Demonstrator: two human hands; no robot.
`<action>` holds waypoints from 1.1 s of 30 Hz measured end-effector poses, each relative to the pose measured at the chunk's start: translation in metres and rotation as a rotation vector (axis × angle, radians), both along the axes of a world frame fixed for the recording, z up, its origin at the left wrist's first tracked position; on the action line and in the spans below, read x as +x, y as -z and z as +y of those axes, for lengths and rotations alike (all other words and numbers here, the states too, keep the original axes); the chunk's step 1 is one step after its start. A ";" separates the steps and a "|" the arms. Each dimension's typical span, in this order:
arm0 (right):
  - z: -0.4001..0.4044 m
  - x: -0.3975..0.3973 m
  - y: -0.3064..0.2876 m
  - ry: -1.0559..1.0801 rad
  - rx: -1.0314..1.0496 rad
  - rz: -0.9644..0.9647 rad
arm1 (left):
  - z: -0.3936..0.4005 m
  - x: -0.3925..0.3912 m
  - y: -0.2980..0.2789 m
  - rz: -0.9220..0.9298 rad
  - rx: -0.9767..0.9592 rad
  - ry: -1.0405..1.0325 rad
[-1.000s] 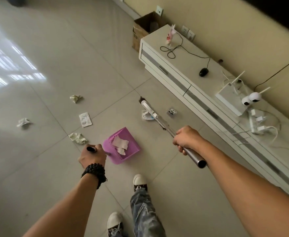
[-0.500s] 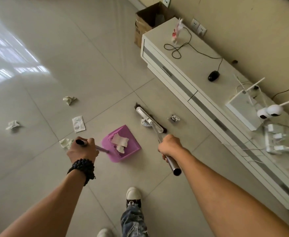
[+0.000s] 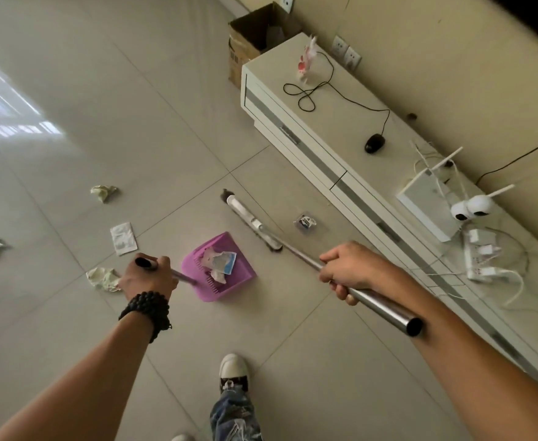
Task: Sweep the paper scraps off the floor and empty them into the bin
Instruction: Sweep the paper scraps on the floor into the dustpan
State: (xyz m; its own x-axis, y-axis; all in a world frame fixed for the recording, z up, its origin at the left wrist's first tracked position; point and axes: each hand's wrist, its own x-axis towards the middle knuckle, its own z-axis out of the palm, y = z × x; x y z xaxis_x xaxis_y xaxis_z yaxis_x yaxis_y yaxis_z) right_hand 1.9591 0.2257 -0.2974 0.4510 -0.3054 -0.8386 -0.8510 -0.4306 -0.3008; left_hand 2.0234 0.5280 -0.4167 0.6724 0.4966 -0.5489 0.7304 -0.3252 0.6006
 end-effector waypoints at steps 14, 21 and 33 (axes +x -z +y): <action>-0.055 0.026 0.065 0.062 -0.322 0.000 | -0.009 0.020 -0.004 0.003 0.025 0.150; -0.015 0.019 0.080 0.031 -0.204 0.100 | -0.025 0.031 0.005 0.003 0.083 0.181; 0.087 0.003 0.049 -0.092 0.034 0.120 | 0.009 0.017 0.003 0.090 0.030 0.300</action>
